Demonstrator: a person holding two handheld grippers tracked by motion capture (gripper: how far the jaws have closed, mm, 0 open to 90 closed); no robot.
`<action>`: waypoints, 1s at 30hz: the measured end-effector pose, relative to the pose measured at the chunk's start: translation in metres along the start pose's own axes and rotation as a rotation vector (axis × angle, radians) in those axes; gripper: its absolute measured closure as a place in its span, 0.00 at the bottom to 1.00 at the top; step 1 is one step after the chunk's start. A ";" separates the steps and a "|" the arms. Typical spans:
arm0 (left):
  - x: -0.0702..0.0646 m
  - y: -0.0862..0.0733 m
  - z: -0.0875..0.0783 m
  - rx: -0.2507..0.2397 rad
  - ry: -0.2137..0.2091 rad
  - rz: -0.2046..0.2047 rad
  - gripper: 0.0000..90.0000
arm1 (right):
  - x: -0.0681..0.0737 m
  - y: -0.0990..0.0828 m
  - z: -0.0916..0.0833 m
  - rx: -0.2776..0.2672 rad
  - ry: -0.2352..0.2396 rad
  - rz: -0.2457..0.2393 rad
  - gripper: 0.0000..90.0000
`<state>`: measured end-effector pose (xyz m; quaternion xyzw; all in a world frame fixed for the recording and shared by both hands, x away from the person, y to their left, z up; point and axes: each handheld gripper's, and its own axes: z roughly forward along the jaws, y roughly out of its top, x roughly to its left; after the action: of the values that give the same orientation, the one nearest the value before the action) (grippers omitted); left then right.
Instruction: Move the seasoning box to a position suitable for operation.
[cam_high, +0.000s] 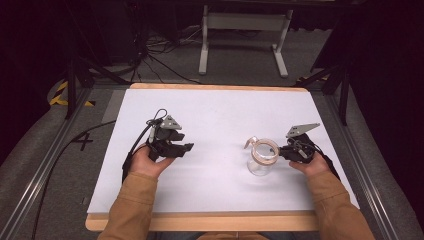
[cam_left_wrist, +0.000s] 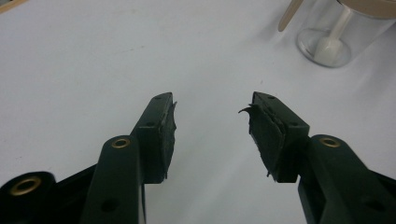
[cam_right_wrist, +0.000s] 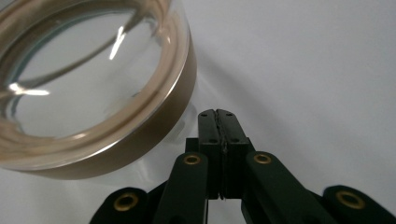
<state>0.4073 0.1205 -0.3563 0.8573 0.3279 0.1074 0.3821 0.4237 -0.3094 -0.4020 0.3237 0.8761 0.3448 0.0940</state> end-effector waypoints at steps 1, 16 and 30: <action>0.000 0.000 0.001 -0.004 -0.003 0.002 0.56 | 0.001 0.000 0.000 0.003 0.002 -0.002 1.00; -0.002 0.008 0.006 -0.004 -0.021 0.018 0.56 | 0.022 0.001 0.006 0.059 0.029 -0.033 1.00; -0.002 0.011 0.009 0.000 -0.028 0.027 0.56 | 0.033 0.001 0.008 0.108 0.081 -0.054 1.00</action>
<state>0.4149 0.1083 -0.3547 0.8631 0.3109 0.1003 0.3851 0.4017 -0.2833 -0.4050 0.2902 0.9050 0.3070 0.0503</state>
